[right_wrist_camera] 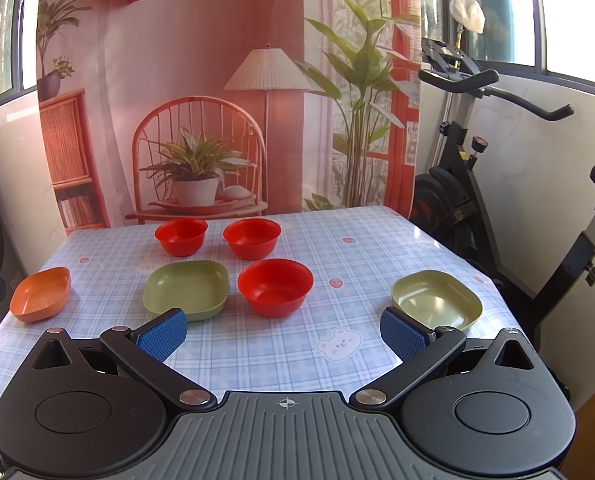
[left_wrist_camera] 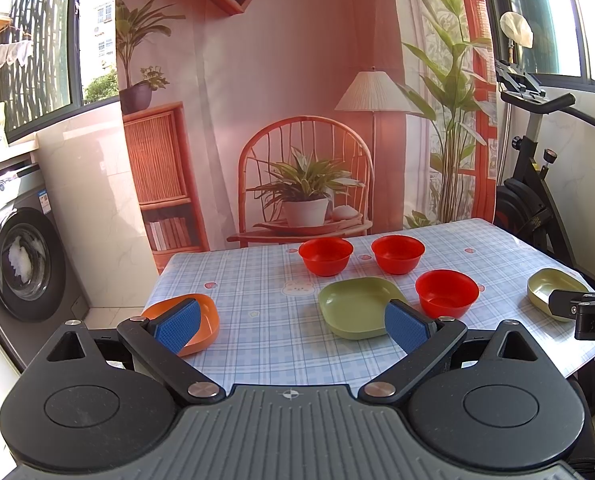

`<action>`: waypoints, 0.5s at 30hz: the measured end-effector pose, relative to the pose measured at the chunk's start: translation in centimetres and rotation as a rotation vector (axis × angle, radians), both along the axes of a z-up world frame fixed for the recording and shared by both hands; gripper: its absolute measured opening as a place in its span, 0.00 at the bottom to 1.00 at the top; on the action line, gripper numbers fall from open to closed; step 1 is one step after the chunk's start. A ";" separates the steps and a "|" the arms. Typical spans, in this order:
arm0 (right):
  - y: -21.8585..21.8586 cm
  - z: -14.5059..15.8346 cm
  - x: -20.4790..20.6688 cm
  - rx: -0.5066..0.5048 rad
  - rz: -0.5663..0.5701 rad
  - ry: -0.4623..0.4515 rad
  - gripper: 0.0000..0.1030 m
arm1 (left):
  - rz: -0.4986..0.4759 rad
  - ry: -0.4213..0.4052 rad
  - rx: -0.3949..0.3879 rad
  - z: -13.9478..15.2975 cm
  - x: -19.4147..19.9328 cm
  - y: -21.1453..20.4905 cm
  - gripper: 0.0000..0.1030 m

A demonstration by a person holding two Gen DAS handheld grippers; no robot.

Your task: Organize plates and bowls

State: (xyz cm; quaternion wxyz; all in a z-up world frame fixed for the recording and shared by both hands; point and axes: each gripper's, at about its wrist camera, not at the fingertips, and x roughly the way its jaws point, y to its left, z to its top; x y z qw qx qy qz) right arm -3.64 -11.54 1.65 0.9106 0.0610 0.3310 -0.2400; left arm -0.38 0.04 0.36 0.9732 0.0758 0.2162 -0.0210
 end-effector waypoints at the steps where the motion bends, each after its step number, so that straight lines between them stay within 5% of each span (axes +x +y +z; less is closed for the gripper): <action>1: 0.0 0.0 0.0 -0.001 0.001 -0.001 1.00 | 0.000 0.000 0.000 0.0 0.0 0.0 0.97; 15: 0.1 -0.1 0.0 0.000 0.000 -0.001 1.00 | 0.010 0.013 -0.006 0.4 0.2 0.1 0.97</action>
